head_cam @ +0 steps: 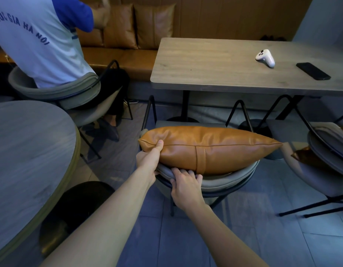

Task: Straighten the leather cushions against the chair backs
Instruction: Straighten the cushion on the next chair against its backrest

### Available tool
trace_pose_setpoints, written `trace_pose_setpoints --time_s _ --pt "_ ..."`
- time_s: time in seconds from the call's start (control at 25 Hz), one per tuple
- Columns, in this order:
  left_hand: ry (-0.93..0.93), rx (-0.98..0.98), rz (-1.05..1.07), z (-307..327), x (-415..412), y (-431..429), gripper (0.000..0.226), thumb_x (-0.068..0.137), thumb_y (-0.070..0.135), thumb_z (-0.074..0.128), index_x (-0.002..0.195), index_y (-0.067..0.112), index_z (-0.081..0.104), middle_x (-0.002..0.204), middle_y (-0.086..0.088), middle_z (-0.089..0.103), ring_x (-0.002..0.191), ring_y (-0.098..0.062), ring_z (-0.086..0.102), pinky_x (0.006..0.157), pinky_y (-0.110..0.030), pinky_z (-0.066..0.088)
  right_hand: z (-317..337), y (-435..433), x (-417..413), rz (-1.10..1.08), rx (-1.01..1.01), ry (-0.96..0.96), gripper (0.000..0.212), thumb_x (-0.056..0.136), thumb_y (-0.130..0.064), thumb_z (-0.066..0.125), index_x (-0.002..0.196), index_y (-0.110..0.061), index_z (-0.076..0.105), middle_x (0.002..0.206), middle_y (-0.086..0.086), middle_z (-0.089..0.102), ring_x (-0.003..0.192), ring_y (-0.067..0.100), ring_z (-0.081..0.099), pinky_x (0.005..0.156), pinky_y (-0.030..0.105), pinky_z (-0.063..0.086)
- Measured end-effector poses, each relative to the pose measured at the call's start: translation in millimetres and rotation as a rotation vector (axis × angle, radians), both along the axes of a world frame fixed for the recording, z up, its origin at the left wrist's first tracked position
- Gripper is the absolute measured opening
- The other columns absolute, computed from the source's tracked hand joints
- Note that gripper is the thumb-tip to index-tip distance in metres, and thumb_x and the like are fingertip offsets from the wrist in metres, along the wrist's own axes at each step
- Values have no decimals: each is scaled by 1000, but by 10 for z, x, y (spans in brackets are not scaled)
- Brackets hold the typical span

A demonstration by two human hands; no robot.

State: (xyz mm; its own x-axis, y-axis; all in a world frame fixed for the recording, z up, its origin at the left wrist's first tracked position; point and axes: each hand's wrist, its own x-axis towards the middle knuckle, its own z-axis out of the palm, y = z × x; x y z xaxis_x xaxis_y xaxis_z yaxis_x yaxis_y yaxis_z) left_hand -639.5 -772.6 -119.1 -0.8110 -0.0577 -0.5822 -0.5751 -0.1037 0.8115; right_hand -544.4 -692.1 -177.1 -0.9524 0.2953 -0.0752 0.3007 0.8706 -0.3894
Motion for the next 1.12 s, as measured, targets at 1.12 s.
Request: trace_pose_setpoints --time_s 1.12 --pt "6 -77 -117 42 -264 22 60 88 42 73 134 9 52 125 -7 57 123 -30 53 99 -55 50 -73 82 -299 104 182 -10 42 100 -21 53 142 -21 46 127 4 65 116 31 57 96 47 37"
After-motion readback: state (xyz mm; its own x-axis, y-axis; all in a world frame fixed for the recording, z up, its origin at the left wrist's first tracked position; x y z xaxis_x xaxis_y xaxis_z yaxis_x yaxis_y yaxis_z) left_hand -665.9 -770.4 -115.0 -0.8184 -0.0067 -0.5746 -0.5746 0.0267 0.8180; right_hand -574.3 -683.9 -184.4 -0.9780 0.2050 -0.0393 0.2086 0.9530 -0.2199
